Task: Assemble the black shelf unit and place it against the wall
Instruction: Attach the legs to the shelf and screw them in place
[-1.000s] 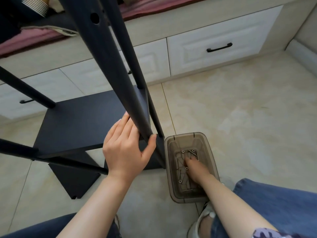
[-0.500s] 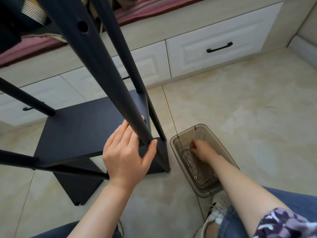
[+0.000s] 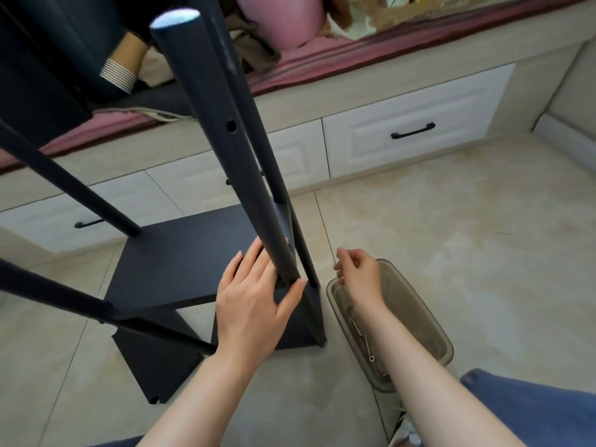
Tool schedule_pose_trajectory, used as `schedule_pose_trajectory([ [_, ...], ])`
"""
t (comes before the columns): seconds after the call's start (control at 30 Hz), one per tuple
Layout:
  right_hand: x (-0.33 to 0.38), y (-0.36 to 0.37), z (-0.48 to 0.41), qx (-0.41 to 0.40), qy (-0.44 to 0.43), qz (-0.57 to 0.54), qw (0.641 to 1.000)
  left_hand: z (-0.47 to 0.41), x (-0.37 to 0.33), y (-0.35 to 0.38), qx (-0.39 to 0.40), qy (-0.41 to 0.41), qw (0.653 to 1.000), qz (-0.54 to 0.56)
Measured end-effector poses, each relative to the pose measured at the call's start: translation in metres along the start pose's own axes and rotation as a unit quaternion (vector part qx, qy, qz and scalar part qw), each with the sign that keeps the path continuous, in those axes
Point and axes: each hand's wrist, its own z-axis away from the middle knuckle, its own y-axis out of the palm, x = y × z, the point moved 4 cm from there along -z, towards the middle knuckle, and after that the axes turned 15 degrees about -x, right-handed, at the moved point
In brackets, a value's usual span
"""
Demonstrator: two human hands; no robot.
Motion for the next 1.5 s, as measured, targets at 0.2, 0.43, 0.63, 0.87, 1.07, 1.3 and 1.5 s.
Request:
schedule_pose_trajectory([
  [0.2, 0.029, 0.021, 0.046, 0.073, 0.017, -0.071, 0.995, -0.004, -0.001, -0.006, 0.097, -0.015, 0.995, -0.015],
  [0.43, 0.025, 0.025, 0.067, 0.096, 0.001, -0.054, 0.994, -0.005, 0.002, -0.001, 0.162, -0.033, 0.986, -0.003],
  [0.63, 0.035, 0.045, 0.068, 0.112, 0.052, -0.052, 0.991, -0.012, 0.010, 0.000, 0.174, -0.053, 0.983, -0.003],
  [0.87, 0.074, 0.077, 0.076, 0.104, 0.005, -0.064, 0.992, -0.036, 0.044, -0.021, 0.143, -0.111, 0.982, 0.047],
  [1.07, 0.112, 0.119, 0.105, 0.166, -0.078, -0.078, 0.980, -0.057, 0.096, -0.061, 0.101, -0.199, 0.965, 0.137],
  [1.3, 0.135, 0.172, 0.138, 0.257, -0.135, -0.024, 0.957, -0.055, 0.164, -0.104, 0.104, -0.296, 0.922, 0.229],
  [1.5, 0.147, 0.207, 0.163, 0.351, -0.167, 0.051, 0.920, -0.045, 0.218, -0.134, 0.105, -0.330, 0.908, 0.234],
])
